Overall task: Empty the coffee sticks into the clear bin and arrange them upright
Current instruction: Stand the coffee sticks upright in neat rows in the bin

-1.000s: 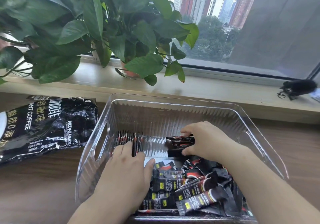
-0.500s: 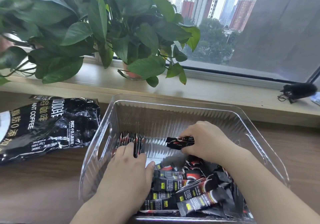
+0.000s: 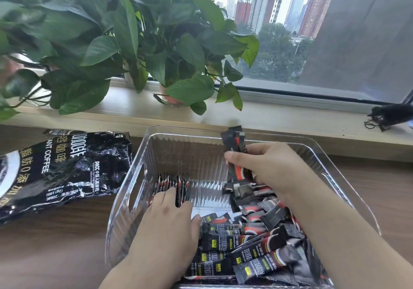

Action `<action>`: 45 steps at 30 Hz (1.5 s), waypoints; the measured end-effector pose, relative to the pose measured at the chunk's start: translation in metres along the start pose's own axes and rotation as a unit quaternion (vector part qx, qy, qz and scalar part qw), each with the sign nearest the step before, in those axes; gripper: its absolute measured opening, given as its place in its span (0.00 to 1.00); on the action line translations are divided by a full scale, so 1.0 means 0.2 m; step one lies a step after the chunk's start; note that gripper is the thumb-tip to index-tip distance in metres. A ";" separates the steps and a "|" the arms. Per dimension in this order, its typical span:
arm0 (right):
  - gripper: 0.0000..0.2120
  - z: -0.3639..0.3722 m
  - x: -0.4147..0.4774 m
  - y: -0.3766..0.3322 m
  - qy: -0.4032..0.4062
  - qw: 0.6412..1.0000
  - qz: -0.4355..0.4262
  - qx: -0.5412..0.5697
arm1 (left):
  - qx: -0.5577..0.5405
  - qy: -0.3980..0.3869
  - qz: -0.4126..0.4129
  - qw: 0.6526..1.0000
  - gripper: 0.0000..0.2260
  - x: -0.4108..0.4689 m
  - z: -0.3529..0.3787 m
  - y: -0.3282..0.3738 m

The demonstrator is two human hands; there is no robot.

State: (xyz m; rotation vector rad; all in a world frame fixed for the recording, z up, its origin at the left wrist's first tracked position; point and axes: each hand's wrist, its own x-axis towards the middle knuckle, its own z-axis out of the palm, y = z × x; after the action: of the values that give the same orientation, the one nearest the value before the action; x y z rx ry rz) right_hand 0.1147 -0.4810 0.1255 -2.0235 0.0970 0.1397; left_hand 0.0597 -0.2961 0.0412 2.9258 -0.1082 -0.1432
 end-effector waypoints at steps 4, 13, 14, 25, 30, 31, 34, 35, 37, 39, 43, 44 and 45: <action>0.17 0.13 0.06 0.03 -0.008 0.995 0.048 -0.087 | -0.001 0.013 0.005 1.000 0.20 0.00 0.00 0.00; 0.24 0.41 0.20 0.06 -0.058 0.941 0.052 -0.330 | -0.020 0.056 0.027 0.998 0.18 0.01 0.02 -0.02; 0.23 0.43 0.21 0.07 -0.059 0.941 0.047 -0.331 | -0.024 0.068 0.032 0.997 0.17 0.01 0.03 -0.02; 0.18 0.36 0.22 0.08 -0.136 0.966 0.088 -0.201 | -0.053 0.109 0.053 0.991 0.22 -0.01 0.02 -0.03; 0.15 0.37 0.25 0.13 -0.120 0.961 0.069 -0.239 | -0.055 0.096 0.060 0.992 0.24 -0.02 0.01 -0.03; 0.14 0.38 0.26 0.14 -0.109 0.965 0.061 -0.230 | -0.059 0.098 0.064 0.991 0.25 -0.02 0.01 -0.03; 0.14 0.39 0.25 0.14 -0.102 0.961 0.041 -0.253 | -0.091 0.106 0.072 0.988 0.24 -0.02 0.00 -0.04; 0.17 0.40 0.25 0.14 -0.100 0.957 0.035 -0.269 | -0.104 0.105 0.072 0.986 0.24 -0.02 -0.01 -0.04; 0.22 0.40 0.25 0.13 -0.092 0.951 0.024 -0.296 | -0.124 0.093 0.072 0.985 0.25 -0.01 -0.02 -0.04; 0.24 0.39 0.25 0.14 -0.097 0.947 0.018 -0.305 | -0.123 0.074 0.074 0.987 0.24 0.00 -0.02 -0.04; 0.22 0.37 0.25 0.14 -0.142 0.960 0.038 -0.239 | -0.081 0.053 0.079 0.992 0.22 0.02 -0.01 -0.05; 0.21 0.36 0.24 0.14 -0.158 0.960 0.042 -0.227 | -0.070 0.052 0.077 0.993 0.21 0.03 -0.01 -0.05; 0.20 0.34 0.24 0.13 -0.171 0.959 0.041 -0.221 | -0.057 0.051 0.075 0.994 0.20 0.04 -0.01 -0.05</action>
State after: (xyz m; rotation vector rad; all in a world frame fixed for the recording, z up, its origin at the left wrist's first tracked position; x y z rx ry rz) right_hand 0.1547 -0.4308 0.0656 -2.4071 -0.0771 0.6067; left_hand 0.0684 -0.2864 0.0410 2.7910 -0.2923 0.0232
